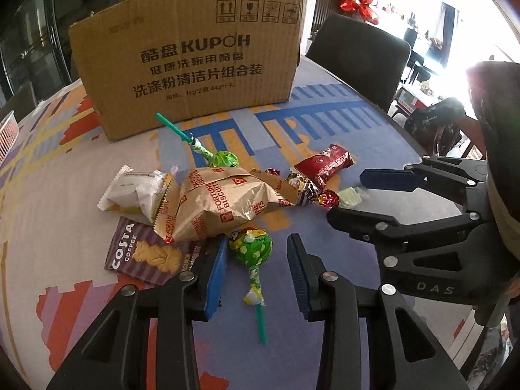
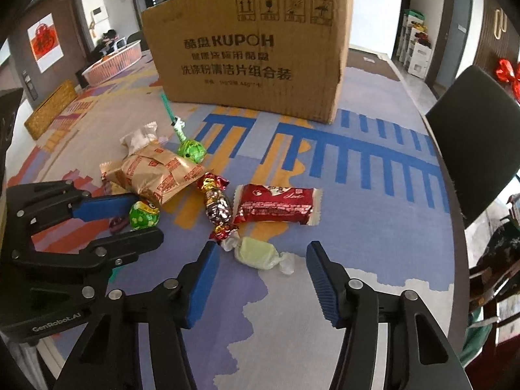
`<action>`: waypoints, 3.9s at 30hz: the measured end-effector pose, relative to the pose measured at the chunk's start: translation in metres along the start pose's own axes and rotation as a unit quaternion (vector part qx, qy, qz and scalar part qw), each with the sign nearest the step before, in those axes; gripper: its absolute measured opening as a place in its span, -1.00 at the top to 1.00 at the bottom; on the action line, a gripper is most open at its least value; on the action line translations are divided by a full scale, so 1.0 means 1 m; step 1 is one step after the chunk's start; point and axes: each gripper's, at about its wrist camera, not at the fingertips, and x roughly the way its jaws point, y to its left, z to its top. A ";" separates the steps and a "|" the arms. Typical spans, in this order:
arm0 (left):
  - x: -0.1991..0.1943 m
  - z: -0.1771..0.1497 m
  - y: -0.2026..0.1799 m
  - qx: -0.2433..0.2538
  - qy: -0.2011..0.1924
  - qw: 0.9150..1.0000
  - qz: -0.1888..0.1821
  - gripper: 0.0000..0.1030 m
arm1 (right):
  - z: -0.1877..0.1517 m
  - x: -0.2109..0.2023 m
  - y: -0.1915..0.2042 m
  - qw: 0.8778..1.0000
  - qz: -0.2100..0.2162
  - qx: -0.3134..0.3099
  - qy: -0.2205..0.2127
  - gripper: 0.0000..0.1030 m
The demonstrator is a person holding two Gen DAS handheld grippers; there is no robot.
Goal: Organize snacks
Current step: 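Grasp the green lollipop with the left gripper while the right grasps the pale candy, then carry the lollipop and pale candy up over the open box, then open both grippers to drop the lollipop and pale candy into the box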
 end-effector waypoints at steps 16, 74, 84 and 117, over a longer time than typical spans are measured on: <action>-0.003 -0.004 0.001 -0.014 0.005 1.000 -0.009 0.48 | -0.013 -0.008 0.014 1.000 -0.022 -0.007 -0.012 0.28; -0.116 0.137 0.076 -0.034 -0.163 0.985 0.039 0.48 | 0.148 -0.117 0.035 0.969 -0.002 0.027 -0.244 0.28; -0.101 0.165 0.086 -0.042 -0.164 0.985 0.037 0.48 | 0.166 -0.110 0.026 0.965 -0.022 0.033 -0.259 0.28; -0.075 0.187 0.094 -0.029 -0.156 0.983 0.087 -0.14 | 0.177 -0.051 -0.025 0.975 -0.026 0.099 -0.199 -0.17</action>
